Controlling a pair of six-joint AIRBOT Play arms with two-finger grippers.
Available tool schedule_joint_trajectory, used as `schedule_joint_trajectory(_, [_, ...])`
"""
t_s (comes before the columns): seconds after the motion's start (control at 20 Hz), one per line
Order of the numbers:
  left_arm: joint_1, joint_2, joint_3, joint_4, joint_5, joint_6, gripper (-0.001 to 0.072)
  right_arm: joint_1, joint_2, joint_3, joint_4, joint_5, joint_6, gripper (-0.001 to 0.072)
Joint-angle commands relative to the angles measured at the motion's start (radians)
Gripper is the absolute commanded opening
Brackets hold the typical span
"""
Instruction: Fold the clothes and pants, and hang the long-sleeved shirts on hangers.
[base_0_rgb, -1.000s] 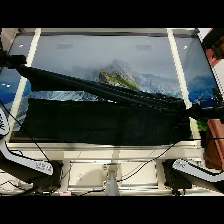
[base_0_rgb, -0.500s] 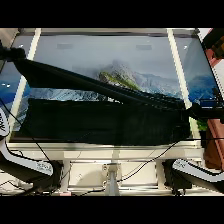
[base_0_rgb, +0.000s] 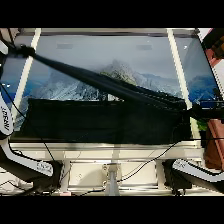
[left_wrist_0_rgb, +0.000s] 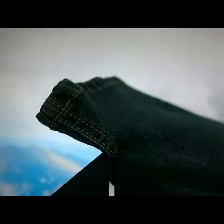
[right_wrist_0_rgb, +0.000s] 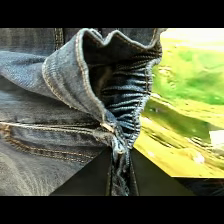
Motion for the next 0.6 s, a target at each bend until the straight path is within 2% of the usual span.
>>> schedule_joint_trajectory(0.0, [0.043, -0.015, -0.152, 0.048, -0.253, 0.0, 0.0022, 0.001, 0.0, 0.0, 0.011, -0.019, 0.0, 0.0053])
schedule_joint_trajectory(0.25, [0.108, -0.015, -0.359, 0.048, -0.229, -0.027, 0.0022, 0.001, -0.001, -0.008, 0.046, -0.152, 0.011, 0.0053])
schedule_joint_trajectory(0.55, [0.118, -0.027, -0.373, 0.039, -0.084, -0.11, 0.0022, 0.038, -0.04, -0.01, 0.088, -0.294, 0.053, 0.0052])
